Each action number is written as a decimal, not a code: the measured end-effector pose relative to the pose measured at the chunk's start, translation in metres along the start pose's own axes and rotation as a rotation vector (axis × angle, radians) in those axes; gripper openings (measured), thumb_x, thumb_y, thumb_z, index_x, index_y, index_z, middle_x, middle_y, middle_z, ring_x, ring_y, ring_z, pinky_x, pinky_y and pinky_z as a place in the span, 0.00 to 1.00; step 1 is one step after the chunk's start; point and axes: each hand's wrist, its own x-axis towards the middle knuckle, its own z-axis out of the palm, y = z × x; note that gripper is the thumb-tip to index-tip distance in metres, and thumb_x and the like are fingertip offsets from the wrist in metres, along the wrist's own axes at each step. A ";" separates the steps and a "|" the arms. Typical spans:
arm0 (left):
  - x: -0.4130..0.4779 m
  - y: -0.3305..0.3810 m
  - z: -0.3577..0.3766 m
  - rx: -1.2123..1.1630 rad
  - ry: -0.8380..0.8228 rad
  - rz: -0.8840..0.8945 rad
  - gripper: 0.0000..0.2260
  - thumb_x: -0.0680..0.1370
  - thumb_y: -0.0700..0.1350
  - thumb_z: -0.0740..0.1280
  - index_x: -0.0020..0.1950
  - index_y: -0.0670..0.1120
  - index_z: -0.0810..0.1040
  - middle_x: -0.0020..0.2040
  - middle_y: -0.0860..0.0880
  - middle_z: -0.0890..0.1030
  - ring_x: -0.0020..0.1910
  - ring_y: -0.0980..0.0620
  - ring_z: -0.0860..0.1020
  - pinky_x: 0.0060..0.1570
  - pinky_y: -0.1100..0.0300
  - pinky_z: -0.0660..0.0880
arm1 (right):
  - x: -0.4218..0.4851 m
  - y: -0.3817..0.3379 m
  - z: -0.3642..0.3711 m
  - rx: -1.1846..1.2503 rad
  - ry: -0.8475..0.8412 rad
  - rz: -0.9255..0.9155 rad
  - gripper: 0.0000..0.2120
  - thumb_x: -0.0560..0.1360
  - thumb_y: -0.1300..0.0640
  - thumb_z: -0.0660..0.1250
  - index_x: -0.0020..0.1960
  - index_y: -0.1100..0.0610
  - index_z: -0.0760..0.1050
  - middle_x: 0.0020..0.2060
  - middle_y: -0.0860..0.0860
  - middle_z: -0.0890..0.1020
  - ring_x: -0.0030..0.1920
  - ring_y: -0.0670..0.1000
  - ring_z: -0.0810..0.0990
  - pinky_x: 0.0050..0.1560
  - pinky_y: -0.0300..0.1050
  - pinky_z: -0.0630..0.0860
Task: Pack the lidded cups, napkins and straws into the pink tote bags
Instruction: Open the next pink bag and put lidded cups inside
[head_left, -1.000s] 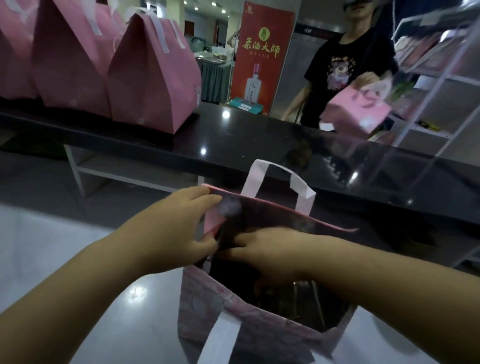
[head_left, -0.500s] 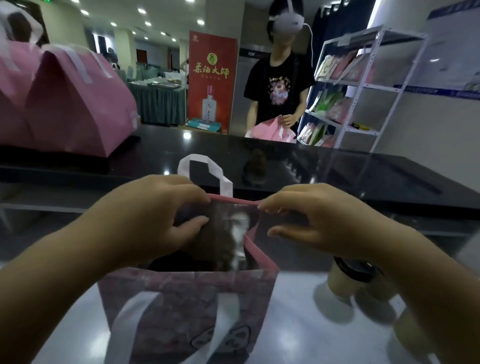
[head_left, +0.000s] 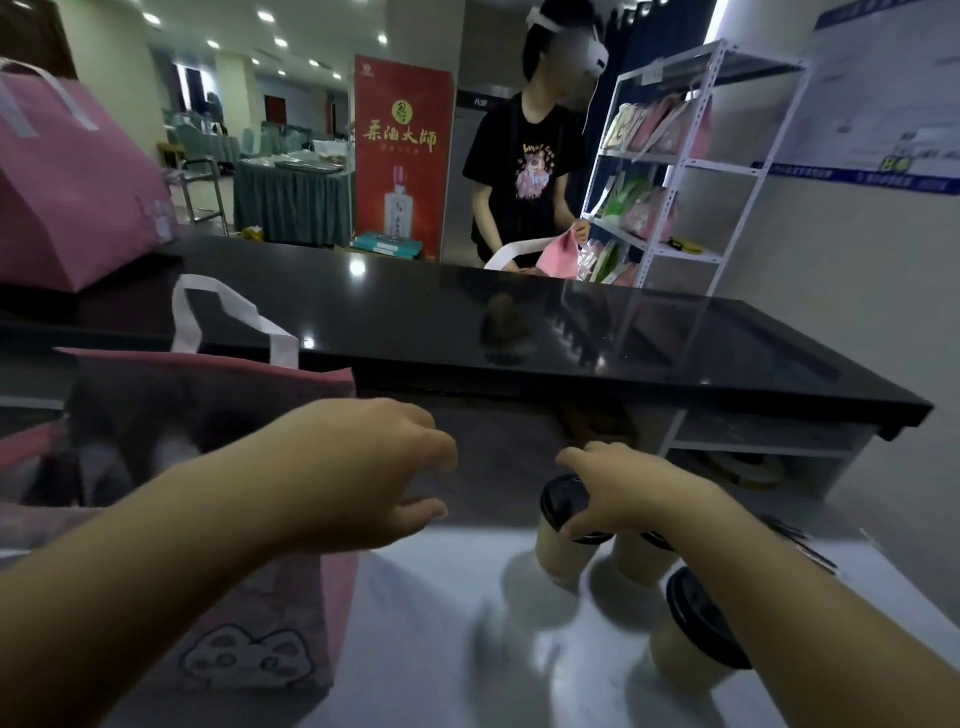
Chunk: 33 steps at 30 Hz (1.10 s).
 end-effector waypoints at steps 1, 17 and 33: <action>0.004 0.003 0.005 0.002 -0.014 -0.010 0.19 0.74 0.63 0.58 0.63 0.59 0.68 0.59 0.59 0.73 0.54 0.57 0.74 0.51 0.59 0.74 | 0.007 0.005 0.009 -0.006 -0.006 0.004 0.41 0.68 0.39 0.70 0.73 0.51 0.55 0.64 0.54 0.68 0.63 0.57 0.67 0.56 0.52 0.72; -0.001 0.007 0.017 -0.007 0.054 -0.133 0.18 0.74 0.62 0.56 0.61 0.60 0.70 0.57 0.62 0.73 0.50 0.62 0.74 0.48 0.64 0.74 | 0.016 0.012 0.021 0.210 0.306 -0.086 0.34 0.67 0.36 0.63 0.69 0.43 0.59 0.53 0.50 0.64 0.54 0.52 0.62 0.51 0.48 0.72; -0.115 -0.106 -0.032 -0.139 0.181 -0.432 0.13 0.69 0.62 0.63 0.48 0.60 0.78 0.44 0.60 0.78 0.39 0.59 0.78 0.38 0.54 0.78 | -0.027 -0.151 -0.137 0.540 0.785 -0.603 0.32 0.64 0.34 0.57 0.65 0.44 0.66 0.50 0.50 0.66 0.57 0.52 0.64 0.54 0.39 0.66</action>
